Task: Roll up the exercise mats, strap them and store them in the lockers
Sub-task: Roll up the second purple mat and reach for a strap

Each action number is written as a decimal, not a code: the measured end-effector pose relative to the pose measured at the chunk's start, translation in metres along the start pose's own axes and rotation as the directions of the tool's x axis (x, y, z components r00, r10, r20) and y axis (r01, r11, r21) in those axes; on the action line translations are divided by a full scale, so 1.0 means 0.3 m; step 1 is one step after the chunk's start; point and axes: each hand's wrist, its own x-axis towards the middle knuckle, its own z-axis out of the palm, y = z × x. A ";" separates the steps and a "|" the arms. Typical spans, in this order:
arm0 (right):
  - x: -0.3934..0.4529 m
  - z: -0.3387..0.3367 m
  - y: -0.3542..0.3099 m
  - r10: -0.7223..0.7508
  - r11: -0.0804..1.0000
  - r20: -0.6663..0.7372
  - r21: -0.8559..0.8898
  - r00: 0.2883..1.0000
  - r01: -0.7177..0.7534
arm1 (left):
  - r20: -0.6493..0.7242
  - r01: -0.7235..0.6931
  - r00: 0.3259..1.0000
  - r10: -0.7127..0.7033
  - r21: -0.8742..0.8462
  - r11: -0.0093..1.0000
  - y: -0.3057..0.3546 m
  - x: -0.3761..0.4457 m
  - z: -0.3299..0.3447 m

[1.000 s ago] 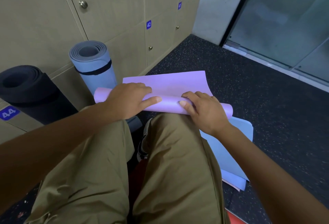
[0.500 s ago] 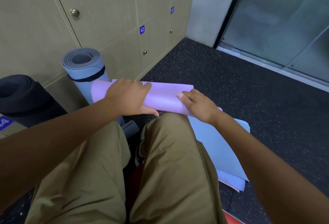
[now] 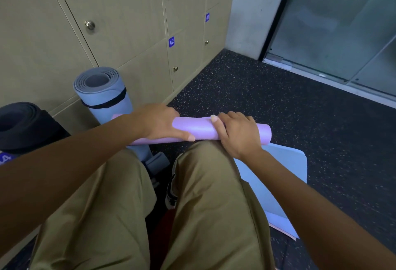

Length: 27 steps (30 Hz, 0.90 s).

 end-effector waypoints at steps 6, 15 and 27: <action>0.082 -0.007 0.039 0.175 0.948 0.315 0.201 0.933 -0.246 | -0.386 -0.091 0.894 0.228 0.341 0.936 0.008 0.022 0.021; 0.123 0.003 0.073 0.155 0.927 0.397 0.260 0.905 -0.272 | -0.363 -0.042 0.910 0.200 0.400 0.916 0.025 0.069 0.020; 0.168 -0.081 0.164 -0.147 0.989 0.123 0.013 0.982 0.146 | -0.220 0.124 0.973 -0.075 0.218 0.968 -0.003 0.098 -0.147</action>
